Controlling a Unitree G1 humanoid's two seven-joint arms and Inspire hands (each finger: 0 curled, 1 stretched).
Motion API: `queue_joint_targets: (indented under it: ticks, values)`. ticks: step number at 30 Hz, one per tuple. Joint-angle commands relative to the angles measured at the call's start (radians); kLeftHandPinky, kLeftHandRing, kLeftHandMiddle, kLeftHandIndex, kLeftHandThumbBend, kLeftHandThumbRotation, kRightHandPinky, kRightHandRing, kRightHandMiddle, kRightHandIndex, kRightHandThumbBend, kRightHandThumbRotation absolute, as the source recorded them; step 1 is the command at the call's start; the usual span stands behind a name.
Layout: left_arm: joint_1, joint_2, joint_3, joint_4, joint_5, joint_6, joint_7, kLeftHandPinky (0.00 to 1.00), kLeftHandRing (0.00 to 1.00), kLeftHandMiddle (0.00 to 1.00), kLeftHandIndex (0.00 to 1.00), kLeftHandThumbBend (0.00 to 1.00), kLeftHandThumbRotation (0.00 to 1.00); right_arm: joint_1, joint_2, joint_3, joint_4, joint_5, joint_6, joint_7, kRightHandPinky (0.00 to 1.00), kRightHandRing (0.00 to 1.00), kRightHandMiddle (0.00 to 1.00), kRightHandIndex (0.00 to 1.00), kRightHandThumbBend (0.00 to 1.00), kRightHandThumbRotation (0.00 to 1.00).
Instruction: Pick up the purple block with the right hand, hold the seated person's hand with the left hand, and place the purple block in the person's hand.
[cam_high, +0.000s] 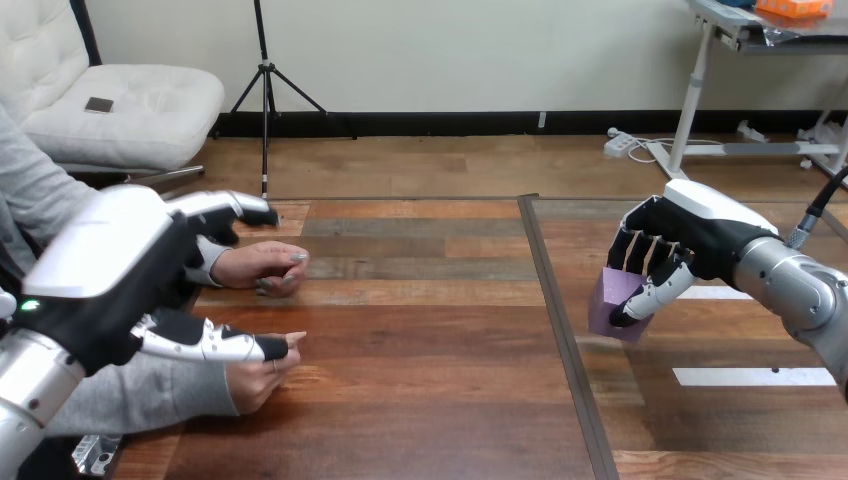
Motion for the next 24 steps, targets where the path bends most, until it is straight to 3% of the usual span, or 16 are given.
queue_joint_targets:
  ticks: [1,15,24]
  values:
    - [-0.081,0.063,-0.071,0.091,0.031,-0.006,-0.019,0.59,0.72,0.78,0.77,1.0,0.43,-0.038,-0.018,-0.027,-0.047,0.019,-0.016,-0.019,0.42,0.45,0.49,0.47,0.75,0.0]
    - [-0.147,0.128,-0.165,0.211,0.04,0.037,-0.085,0.65,0.75,0.79,0.77,1.0,0.36,-0.029,-0.029,-0.04,-0.05,0.032,-0.022,-0.01,0.41,0.44,0.48,0.47,0.75,0.0]
    - [-0.158,0.145,-0.195,0.211,-0.021,0.109,-0.204,0.65,0.77,0.8,0.79,1.0,0.33,-0.025,-0.035,-0.04,-0.045,0.03,-0.025,-0.018,0.42,0.45,0.49,0.47,0.76,0.0]
